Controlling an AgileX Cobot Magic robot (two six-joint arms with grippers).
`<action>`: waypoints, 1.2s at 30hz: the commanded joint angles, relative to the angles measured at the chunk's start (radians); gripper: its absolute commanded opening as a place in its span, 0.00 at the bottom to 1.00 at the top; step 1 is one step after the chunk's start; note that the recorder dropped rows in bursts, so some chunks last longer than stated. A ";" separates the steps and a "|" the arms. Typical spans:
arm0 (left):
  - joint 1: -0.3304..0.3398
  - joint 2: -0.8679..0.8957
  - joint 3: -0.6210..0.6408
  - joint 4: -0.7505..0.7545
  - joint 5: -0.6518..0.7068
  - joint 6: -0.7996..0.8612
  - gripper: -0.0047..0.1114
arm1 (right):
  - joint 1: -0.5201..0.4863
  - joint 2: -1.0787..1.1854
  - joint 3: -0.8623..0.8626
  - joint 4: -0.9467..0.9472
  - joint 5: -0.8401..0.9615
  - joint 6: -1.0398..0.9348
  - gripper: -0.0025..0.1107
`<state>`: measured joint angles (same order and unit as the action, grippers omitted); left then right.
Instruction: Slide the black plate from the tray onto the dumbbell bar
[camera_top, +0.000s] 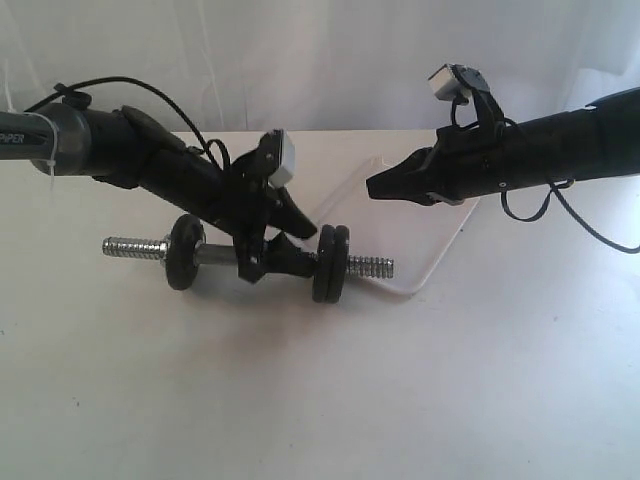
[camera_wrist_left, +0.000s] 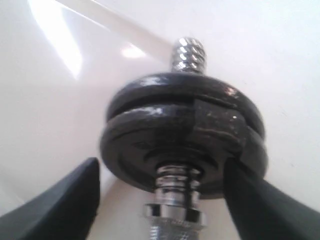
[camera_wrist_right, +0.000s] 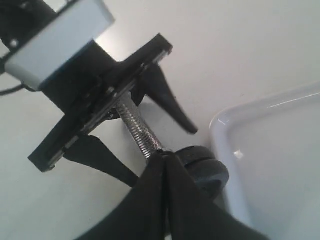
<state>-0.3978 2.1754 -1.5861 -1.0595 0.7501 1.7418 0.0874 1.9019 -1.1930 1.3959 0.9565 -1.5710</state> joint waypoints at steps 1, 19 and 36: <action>-0.011 -0.019 -0.009 -0.104 0.066 -0.020 0.88 | -0.007 -0.001 -0.005 -0.006 0.017 0.006 0.02; -0.011 -0.141 -0.009 -0.015 0.006 -0.078 0.68 | -0.007 -0.001 -0.005 -0.006 0.017 0.006 0.02; 0.016 -0.241 -0.009 0.537 -0.220 -0.725 0.04 | 0.002 -0.001 -0.007 -0.010 -0.225 0.109 0.02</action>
<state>-0.3852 1.9622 -1.5943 -0.5779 0.5537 1.1481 0.0874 1.9019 -1.1930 1.3822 0.8224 -1.5207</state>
